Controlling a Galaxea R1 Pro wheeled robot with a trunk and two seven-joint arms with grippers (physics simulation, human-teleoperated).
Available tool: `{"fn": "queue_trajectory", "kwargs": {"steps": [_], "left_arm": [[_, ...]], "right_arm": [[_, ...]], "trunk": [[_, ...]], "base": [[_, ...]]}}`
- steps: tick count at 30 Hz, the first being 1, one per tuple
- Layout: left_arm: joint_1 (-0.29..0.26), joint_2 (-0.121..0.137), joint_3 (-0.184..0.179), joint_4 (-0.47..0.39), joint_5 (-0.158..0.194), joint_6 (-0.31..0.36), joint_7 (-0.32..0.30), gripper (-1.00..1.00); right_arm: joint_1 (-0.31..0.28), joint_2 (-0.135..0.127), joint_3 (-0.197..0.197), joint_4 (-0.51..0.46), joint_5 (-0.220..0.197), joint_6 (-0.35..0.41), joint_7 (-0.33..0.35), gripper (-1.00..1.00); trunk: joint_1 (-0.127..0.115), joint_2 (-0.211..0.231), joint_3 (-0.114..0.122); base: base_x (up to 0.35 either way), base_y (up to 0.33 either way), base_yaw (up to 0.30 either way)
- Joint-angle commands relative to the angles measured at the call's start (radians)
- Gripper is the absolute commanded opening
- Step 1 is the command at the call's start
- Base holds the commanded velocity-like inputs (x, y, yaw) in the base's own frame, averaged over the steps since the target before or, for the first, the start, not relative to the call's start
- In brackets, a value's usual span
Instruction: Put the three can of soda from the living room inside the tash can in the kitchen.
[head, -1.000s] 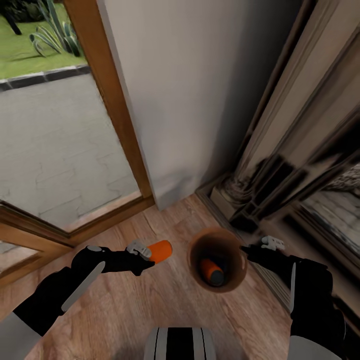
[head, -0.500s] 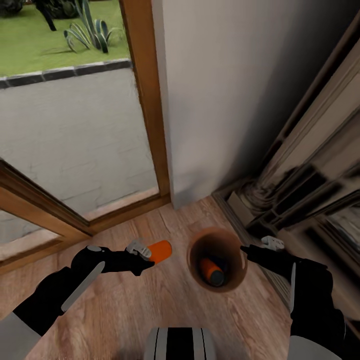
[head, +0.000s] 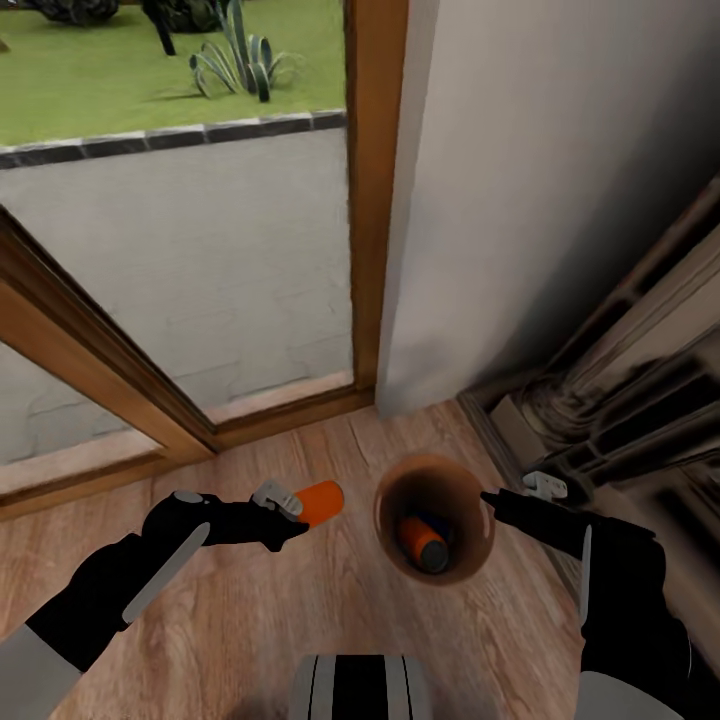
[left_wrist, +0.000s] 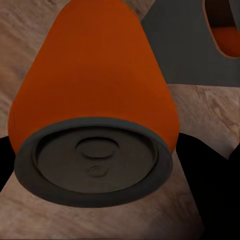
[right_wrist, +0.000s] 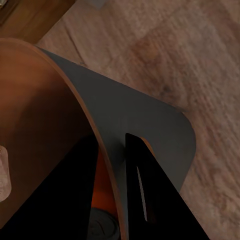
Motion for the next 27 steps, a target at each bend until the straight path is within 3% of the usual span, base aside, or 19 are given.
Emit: {"fn": "queue_trajectory", "kwargs": {"steps": [1, 27], "left_arm": [[0.000, 0.000, 0.000, 0.000, 0.001, 0.000, 0.000, -1.00], [0.000, 0.004, 0.000, 0.000, 0.003, -0.001, -0.002, -1.00]], "right_arm": [[0.000, 0.000, 0.001, 0.000, -0.022, 0.012, 0.001, -1.00], [-0.002, 0.000, 0.004, 0.000, -0.022, 0.012, 0.001, -1.00]], "trunk": [[0.000, 0.000, 0.000], [0.000, 0.000, 0.000]], "base": [[0.000, 0.000, 0.254], [0.000, 0.000, 0.243]]}}
